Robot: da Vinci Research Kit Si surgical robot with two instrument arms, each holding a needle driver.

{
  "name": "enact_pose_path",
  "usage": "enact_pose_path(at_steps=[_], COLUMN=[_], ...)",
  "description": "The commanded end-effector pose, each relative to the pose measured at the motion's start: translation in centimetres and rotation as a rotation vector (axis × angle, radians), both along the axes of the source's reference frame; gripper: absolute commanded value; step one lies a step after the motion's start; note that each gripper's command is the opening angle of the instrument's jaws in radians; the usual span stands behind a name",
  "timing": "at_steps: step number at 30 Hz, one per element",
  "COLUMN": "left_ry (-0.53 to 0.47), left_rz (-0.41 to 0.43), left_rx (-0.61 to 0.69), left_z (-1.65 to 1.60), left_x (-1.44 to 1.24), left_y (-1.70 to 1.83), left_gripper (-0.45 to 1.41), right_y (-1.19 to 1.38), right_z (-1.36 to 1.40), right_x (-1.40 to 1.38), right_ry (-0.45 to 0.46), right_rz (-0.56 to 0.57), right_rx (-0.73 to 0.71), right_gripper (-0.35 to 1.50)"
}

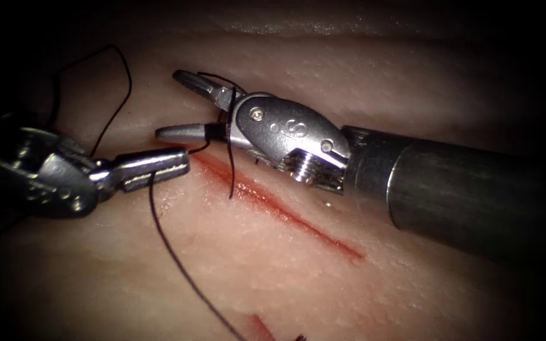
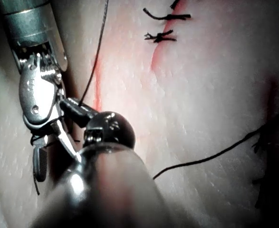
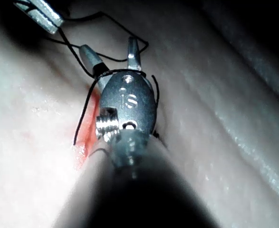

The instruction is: Wound Closure

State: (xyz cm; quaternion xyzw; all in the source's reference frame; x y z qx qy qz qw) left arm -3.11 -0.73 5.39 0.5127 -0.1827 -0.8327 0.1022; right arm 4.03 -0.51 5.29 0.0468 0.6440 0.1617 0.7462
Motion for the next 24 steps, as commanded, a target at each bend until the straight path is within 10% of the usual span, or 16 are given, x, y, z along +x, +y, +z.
enact_pose_path(at_steps=[1, 24], left_ry=[-0.014, -0.245], left_rz=[0.012, 0.285], left_rx=[0.002, 0.206], left_z=[0.06, 0.8], left_x=[-0.05, -0.08], left_y=[0.05, 0.63], left_gripper=[-0.45, -0.45], right_y=[-0.02, -0.37], right_z=[0.05, 0.08], right_x=[0.11, 0.13], right_ry=[-0.001, 0.188], right_rz=[-0.026, -0.327], right_rx=[-0.007, 0.026], right_gripper=[0.89, 0.83])
